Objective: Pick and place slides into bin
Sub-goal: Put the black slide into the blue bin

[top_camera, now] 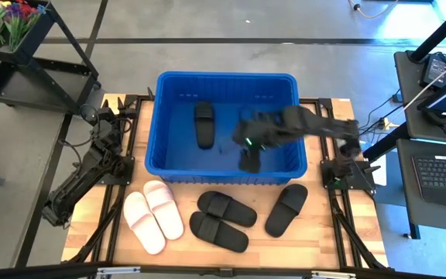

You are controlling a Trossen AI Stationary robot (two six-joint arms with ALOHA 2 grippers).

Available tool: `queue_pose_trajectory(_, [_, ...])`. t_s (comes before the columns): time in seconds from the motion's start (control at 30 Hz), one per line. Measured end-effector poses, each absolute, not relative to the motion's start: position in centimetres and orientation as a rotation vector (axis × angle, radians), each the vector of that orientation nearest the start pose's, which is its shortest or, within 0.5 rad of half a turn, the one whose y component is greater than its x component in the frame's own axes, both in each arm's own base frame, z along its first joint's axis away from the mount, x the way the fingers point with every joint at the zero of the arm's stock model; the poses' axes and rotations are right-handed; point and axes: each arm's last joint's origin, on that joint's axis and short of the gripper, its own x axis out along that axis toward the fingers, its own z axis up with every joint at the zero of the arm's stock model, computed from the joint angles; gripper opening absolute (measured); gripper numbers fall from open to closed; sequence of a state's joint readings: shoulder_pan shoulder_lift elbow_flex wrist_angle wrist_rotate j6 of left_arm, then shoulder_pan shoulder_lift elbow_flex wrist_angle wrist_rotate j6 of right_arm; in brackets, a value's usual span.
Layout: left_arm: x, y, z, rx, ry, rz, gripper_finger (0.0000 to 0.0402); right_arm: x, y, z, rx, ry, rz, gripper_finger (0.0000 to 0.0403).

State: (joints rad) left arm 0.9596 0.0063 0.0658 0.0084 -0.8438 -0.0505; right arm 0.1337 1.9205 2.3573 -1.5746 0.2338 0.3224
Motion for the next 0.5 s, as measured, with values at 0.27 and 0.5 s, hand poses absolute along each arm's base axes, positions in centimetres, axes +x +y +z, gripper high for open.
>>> queue_pose_trajectory(0.27, [3.0, 8.1, 18.6, -0.031, -0.124, 1.800, 0.0224, 30.0, 15.9, 42.9, 0.138, 1.032, -0.135, 0.0228])
queue_pose_trajectory(0.5, [3.0, 8.1, 18.6, -0.032, -0.125, 1.800, 0.0224, 26.2, 22.9, 39.1, 0.135, 1.047, -0.236, 0.0228])
